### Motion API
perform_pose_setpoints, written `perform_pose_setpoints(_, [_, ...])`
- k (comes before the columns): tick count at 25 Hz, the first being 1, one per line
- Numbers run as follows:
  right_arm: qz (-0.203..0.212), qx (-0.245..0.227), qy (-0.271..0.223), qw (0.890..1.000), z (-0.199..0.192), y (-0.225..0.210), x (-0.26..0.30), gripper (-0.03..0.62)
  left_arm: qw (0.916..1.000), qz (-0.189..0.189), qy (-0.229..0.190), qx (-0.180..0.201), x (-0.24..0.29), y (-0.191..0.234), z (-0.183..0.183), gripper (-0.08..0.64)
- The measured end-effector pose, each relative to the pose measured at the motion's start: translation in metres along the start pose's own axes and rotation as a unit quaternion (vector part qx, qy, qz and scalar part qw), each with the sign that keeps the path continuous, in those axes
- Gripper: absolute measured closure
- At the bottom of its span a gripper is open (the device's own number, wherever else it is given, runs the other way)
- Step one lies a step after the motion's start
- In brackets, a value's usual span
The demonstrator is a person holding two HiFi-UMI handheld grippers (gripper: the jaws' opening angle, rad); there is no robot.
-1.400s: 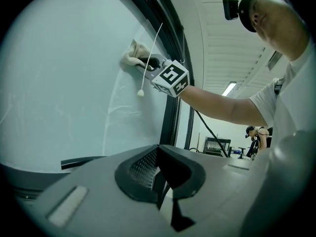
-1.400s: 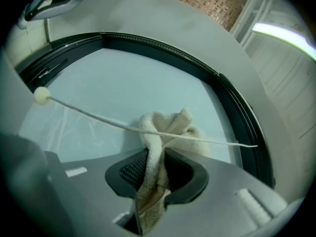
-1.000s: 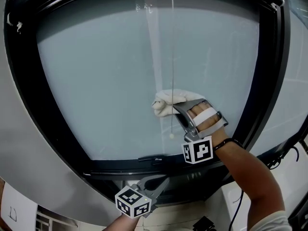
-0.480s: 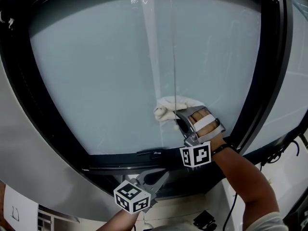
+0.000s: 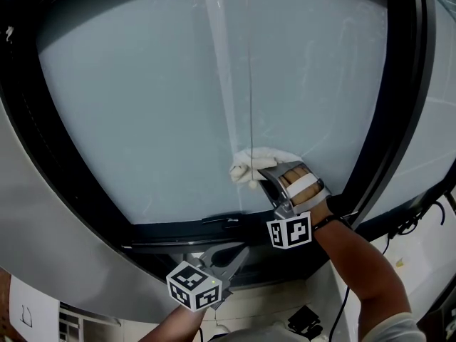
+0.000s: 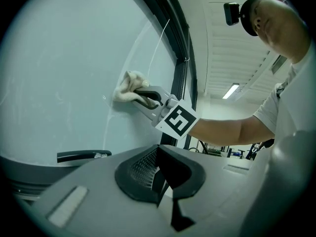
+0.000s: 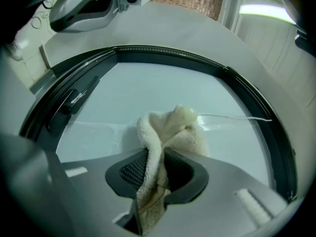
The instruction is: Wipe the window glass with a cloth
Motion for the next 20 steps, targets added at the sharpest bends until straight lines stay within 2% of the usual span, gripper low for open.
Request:
perform_pose_setpoints(12, [0.026,0.029,0.01,0.999,0.002,0.008,-0.002,0.506,1.0,-0.005,-0.003,0.003,-0.002,-0.005,0.005,0.543])
perform_pose_setpoints(20, [0.062,0.003,0.026,0.998,0.008,-0.002,-0.003,0.506,0.9999,-0.013,-0.003,-0.001,-0.003,-0.006,0.002,0.543])
Point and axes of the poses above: the fingertips, and each gripper's own axes: x forward along the fingers, y to its left, z out of its top, the point moved 6 cm from there along -x, backward along the fingers, and after that the axes turned 2 degrees about -z, right-handed, at the moved point
